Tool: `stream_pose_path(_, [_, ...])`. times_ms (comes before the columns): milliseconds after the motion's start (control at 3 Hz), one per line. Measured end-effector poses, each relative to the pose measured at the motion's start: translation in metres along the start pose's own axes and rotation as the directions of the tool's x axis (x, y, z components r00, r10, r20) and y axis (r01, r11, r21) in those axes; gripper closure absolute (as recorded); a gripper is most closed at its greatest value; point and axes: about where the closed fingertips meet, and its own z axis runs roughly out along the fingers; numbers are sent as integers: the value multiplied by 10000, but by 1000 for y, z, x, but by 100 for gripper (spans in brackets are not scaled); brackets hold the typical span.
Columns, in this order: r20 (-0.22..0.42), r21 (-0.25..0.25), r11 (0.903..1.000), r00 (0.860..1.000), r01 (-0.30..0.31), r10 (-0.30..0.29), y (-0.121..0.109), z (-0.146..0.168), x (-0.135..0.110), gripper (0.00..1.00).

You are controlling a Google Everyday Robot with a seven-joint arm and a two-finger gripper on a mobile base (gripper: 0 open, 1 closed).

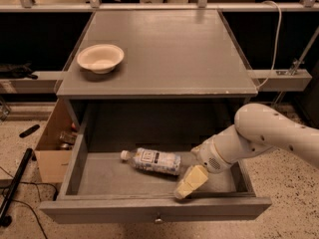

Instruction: Pick blue plastic bottle from top drawer and place on counter

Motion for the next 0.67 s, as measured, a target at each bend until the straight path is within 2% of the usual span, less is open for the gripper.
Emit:
stream_pose_path(333, [0,12,10000,10000,5,-5,0,-1,0,0])
stream_pose_path(667, [-152,208,9997,9998,143,-140,-7,-1,-11,0])
